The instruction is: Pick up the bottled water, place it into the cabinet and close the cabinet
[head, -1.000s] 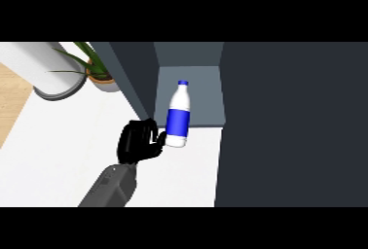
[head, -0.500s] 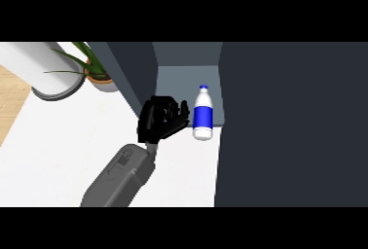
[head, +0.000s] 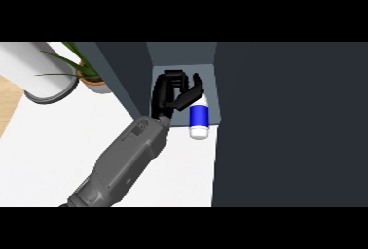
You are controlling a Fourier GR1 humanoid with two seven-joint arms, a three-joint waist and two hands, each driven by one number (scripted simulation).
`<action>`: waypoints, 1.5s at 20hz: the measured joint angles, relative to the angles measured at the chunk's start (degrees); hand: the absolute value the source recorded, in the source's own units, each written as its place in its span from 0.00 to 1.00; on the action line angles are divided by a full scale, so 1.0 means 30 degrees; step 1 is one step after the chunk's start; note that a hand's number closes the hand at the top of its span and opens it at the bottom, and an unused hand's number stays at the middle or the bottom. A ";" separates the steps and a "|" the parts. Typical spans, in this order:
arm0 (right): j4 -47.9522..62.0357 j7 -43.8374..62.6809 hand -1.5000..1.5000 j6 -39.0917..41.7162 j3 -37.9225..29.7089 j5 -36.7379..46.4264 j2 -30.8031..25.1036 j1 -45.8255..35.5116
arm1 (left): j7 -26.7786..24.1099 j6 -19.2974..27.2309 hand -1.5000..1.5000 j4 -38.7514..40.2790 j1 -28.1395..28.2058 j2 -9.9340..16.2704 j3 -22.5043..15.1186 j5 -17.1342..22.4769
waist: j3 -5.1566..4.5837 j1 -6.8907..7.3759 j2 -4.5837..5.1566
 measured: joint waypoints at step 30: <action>0.0541 -0.0712 0.00 0.1597 -0.0996 -0.0767 -0.0012 -0.0595 | -0.2880 0.2961 0.00 1.2363 -0.6738 0.0980 0.2298 -0.1500 | -0.0022 -0.1098 0.0629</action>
